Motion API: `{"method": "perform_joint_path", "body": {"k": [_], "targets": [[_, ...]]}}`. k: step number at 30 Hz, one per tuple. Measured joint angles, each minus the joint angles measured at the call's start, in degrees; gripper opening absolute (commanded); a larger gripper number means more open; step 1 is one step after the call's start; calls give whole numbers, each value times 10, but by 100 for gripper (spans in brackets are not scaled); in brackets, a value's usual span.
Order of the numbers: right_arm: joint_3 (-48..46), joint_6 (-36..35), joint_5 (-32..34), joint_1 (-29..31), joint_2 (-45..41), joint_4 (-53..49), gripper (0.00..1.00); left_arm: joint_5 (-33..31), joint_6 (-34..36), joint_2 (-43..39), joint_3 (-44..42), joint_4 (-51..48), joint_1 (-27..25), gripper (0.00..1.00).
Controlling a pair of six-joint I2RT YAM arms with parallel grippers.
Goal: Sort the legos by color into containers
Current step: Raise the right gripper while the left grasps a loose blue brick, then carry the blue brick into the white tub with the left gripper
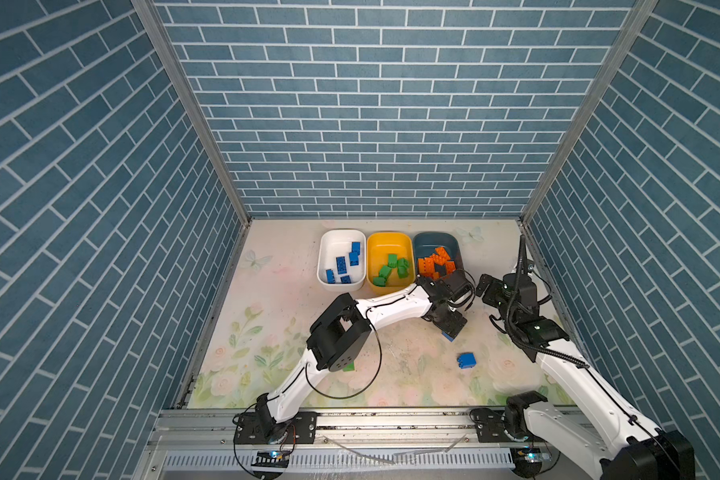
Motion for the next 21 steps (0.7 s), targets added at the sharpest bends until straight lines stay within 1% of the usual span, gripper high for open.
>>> {"method": "perform_joint_path", "body": {"k": [4,7,13,16,19,21], "targets": [[0,2,1,0,-9,-16,99,7,14,37,45,-20,-3,75],[0,2,14,-2,-12,-35,99,8,21,51,61,-30,-7,70],[0,2,43,-2,-36,-46,99,11,29,59,63,-44,-12,59],[-1,2,56,-2,-44,-46,98,11,33,59,63,-48,-15,51],[-1,2,61,-2,-47,-46,98,9,34,58,61,-49,-15,44],[-2,2,59,-2,-46,-46,98,8,33,54,54,-43,-15,41]]}}
